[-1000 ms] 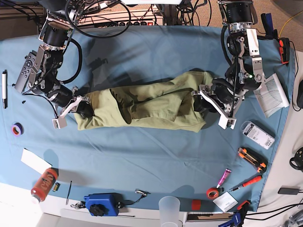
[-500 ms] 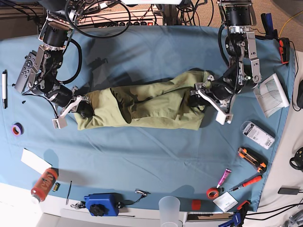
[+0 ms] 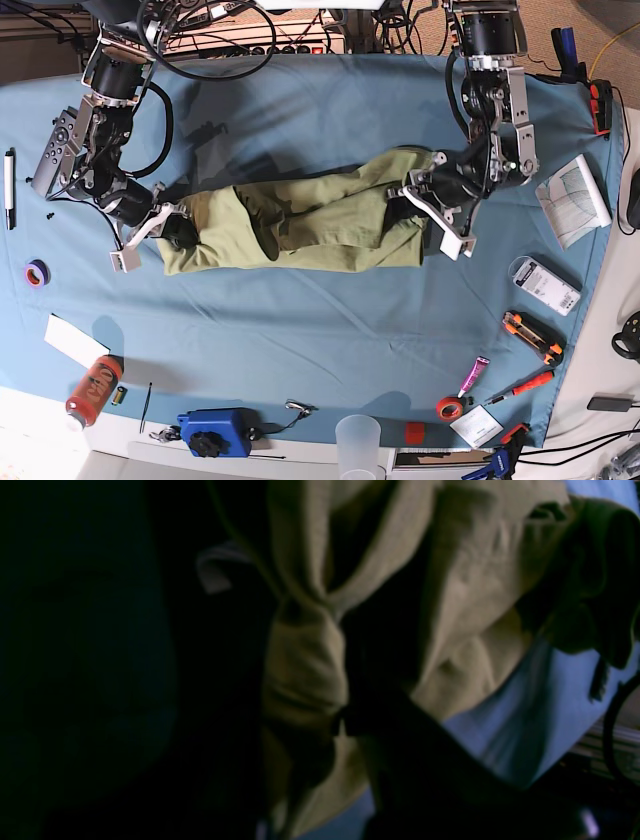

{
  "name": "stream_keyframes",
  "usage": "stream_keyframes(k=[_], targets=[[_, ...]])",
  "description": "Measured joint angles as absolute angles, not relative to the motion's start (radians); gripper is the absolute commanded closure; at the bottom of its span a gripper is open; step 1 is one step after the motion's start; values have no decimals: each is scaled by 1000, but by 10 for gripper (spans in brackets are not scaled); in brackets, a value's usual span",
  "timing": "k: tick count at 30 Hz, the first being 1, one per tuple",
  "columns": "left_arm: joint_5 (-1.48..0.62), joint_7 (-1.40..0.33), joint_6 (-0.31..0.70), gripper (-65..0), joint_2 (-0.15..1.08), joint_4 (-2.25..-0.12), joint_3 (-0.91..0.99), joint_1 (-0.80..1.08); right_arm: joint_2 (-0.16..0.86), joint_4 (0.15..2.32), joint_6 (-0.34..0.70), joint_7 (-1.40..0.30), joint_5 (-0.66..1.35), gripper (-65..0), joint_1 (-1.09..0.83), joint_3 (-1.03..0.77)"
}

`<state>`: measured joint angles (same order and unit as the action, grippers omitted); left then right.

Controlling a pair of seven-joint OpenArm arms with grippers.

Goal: Layout the t-shirt on the table in an organized manner, then fold the t-shirt properly
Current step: 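Grasp the other strip end with the left gripper and fold it inward, then lift the folded end with the left gripper and lay it over the right gripper's side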

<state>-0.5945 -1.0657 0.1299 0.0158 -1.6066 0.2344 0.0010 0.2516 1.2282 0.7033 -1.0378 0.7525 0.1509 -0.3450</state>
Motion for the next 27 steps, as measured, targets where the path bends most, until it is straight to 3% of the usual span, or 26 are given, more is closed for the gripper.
stream_keyframes(k=[5,8,10,16,20,27], targets=[[-583,-1098,130,0,17,-1606,276,-43,249,1274,689,-1149,865,0,143,-345],[-580,-1100,130,0,30,-1606,282,-52,249,1353,693,-1204,909,-152,141,-344],[-579,-1101,131,0,48,-1606,283,-54,250,1404,692,-1203,929,-202,142,-345],[-588,-1156,130,0,86,-1652,283,-62,249,1518,696,-1196,931,-202,144,-345],[-720,-1176,240,0,86,-1691,283,-62,249,1520,696,-1197,895,-202,142,-345],[-825,-1196,315,0,80,-1728,167,-61,249,1520,696,-1169,791,-202,141,-345]])
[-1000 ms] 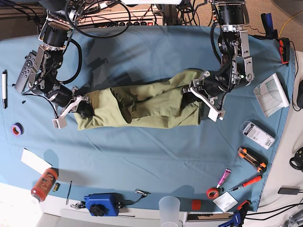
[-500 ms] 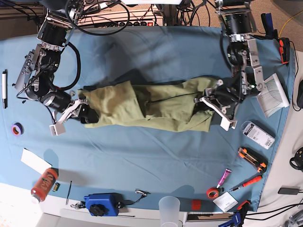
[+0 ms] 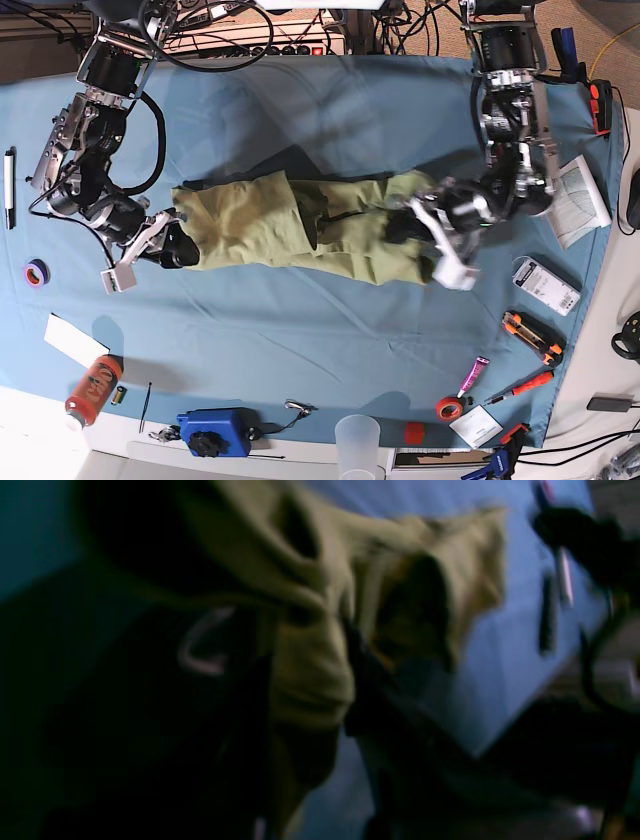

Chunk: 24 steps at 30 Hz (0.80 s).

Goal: Layout the t-shirt on the table in an organized manner, then fold the t-shirt properly
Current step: 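Lift the folded end with the left gripper and lay it over the right gripper's side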

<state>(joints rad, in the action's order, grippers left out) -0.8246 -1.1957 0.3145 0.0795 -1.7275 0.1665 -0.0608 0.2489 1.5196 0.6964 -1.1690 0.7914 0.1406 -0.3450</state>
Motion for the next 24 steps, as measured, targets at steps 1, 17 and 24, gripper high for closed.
stream_keyframes(k=[1,17,24], targets=[[-822,-1196,327,0,78,-1733,123,-62,249,1520,696,-1164,783,-202,141,-345],[-455,-1066,216,0,-91,-1761,-319,-251,244,1520,631,-987,522,-202,142,-459],[-438,-1041,216,0,-91,-1713,-464,-245,244,1520,629,-995,521,-202,142,-649]])
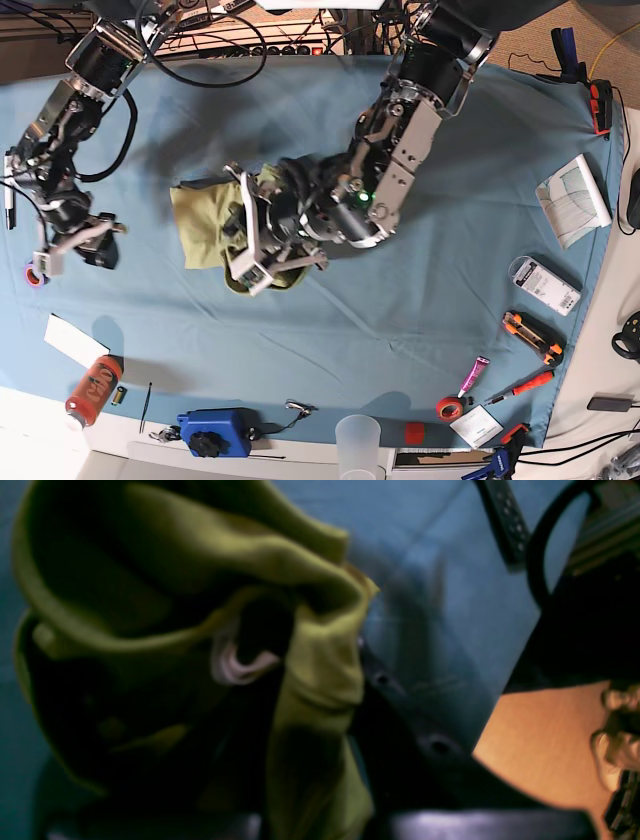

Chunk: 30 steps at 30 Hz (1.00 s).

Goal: Layout the t-shirt on the table in an organized manner, then fold the t-shirt properly
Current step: 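Lift the folded end with the left gripper and lay it over the right gripper's side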

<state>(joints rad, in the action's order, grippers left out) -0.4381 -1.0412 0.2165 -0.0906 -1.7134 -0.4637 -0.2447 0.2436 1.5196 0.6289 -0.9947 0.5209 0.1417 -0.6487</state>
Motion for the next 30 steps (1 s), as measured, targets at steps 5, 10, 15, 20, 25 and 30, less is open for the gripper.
stream_keyframes(k=[5,10,15,20,25,30], targets=[[-310,-934,114,0,-91,-1713,-524,-247,243,1520,629,-1044,521,-202,141,-681],[-274,-918,90,0,-133,-1682,-531,-247,240,1520,632,-1043,558,-202,132,-680],[-271,-805,187,-247,-132,-1615,-553,-249,238,1520,633,-1042,559,-202,133,-680],[-274,-769,171,-284,-132,-1603,-555,-256,238,1520,633,-1042,558,-202,133,-680],[-273,-868,173,-275,-132,-1608,-555,-318,238,1520,633,-1035,558,-202,133,-680],[-236,-1066,104,-142,-132,-1691,-555,-334,238,1520,675,-1029,558,-202,133,-680]])
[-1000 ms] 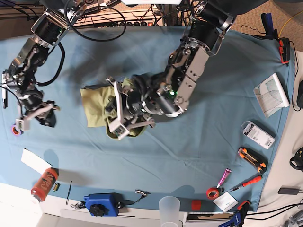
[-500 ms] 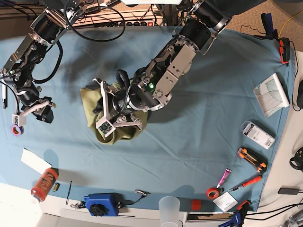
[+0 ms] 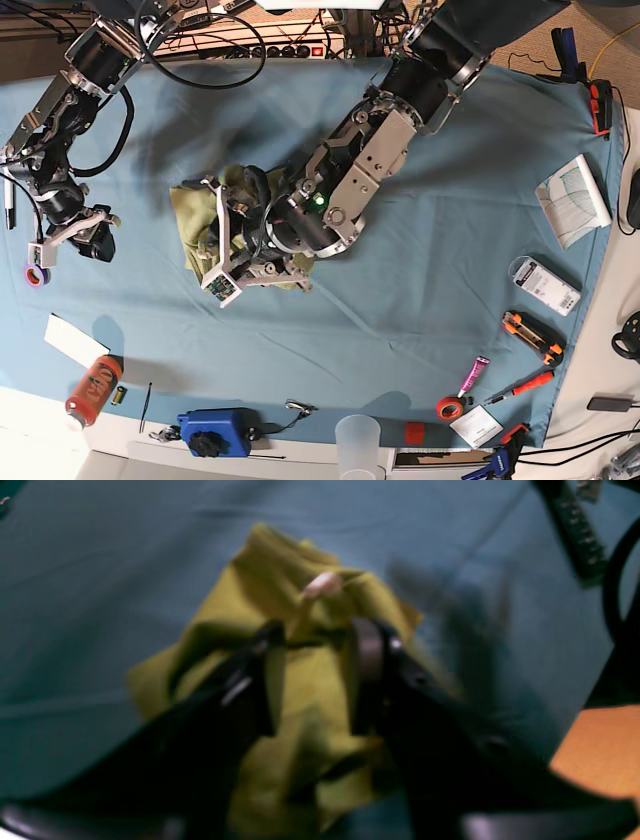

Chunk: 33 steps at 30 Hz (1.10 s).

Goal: Layout the t-shirt on the table in an organized manner, then fold the t-shirt properly
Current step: 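Lift the folded end with the left gripper and lay it over the right gripper's side, then press and tuck the folded bundle with both grippers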

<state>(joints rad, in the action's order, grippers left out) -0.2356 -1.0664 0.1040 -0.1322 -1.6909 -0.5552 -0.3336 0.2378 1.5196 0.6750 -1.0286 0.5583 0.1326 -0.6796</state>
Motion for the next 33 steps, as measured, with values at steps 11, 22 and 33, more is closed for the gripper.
stream_keyframes(k=[11,22,33], targets=[[-260,-1023,135,-65,-132,-1700,-555,-154,238,1520,691,-1027,636,-202,133,-680],[-273,-803,179,0,-132,-1400,-555,-146,239,1520,690,-1118,829,-201,133,-609],[-393,-1103,181,0,-132,-1718,-554,-192,241,1520,693,-1120,910,-201,153,-371]])
